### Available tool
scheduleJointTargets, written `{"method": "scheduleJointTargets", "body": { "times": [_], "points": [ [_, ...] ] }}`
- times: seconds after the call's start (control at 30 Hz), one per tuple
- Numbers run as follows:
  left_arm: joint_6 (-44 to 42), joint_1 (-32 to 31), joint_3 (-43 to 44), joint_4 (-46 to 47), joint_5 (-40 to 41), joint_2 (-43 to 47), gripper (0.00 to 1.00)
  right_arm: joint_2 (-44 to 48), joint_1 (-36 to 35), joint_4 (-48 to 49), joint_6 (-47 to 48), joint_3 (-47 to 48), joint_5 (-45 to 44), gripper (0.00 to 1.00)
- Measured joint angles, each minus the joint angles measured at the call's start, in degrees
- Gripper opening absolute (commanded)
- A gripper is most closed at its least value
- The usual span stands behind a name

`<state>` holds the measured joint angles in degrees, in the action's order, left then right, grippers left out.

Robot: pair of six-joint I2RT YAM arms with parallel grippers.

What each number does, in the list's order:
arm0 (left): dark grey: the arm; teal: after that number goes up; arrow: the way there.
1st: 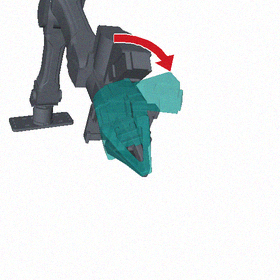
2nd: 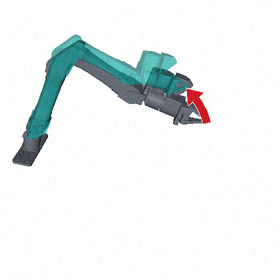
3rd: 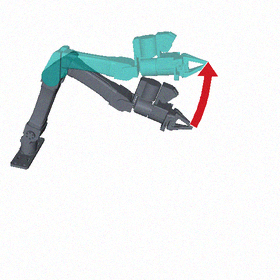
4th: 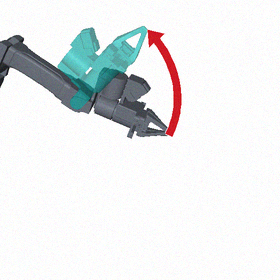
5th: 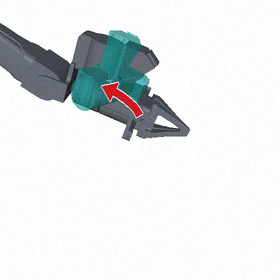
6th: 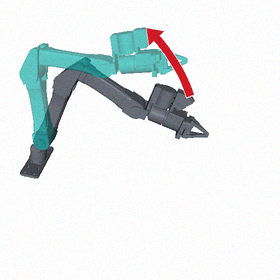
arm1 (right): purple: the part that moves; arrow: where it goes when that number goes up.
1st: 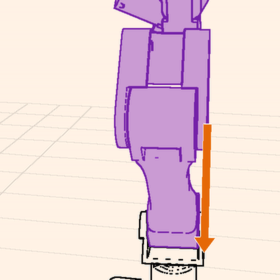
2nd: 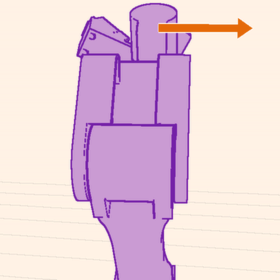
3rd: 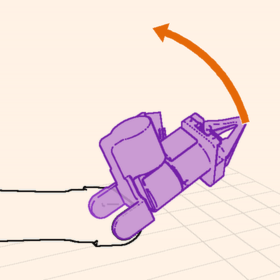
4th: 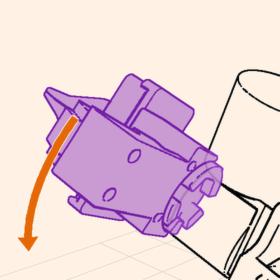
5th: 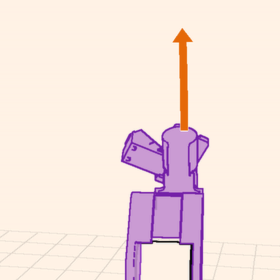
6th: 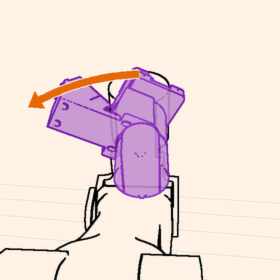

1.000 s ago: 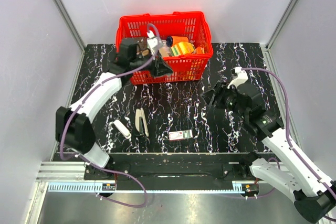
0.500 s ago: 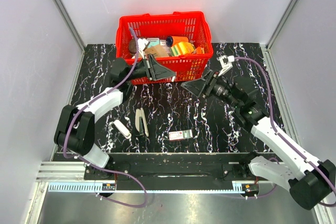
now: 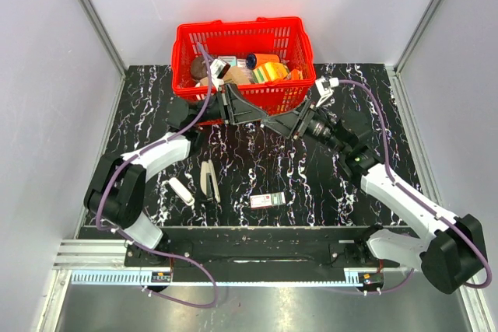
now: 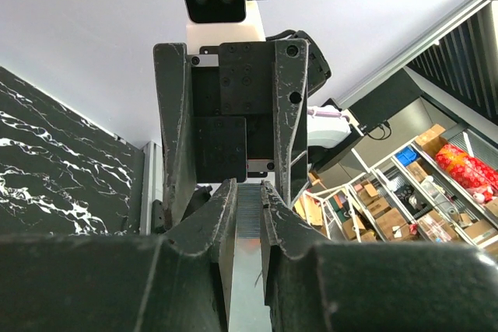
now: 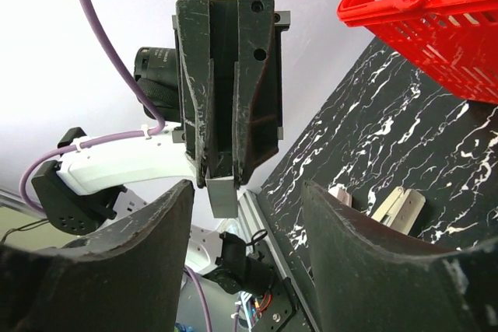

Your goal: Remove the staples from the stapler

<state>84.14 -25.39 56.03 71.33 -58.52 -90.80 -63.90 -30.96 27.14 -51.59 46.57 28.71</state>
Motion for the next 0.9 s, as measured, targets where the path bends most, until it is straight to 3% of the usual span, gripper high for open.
{"method": "scheduleJointTargets", "body": {
  "times": [0.27,0.7,0.9],
  "points": [
    [0.6,-0.2,0.0,0.7,0.0,-0.5,0.19,-1.0,0.0,2.6,-1.4,0.0,1.0,0.45],
    [0.3,-0.2,0.0,0.8,0.3,-0.7,0.19,-1.0,0.0,4.4,-2.5,-1.1,2.0,0.45],
    [0.1,-0.2,0.0,0.8,0.2,-1.1,0.19,-1.0,0.0,4.4,-2.5,-2.4,2.3,0.37]
  ]
}}
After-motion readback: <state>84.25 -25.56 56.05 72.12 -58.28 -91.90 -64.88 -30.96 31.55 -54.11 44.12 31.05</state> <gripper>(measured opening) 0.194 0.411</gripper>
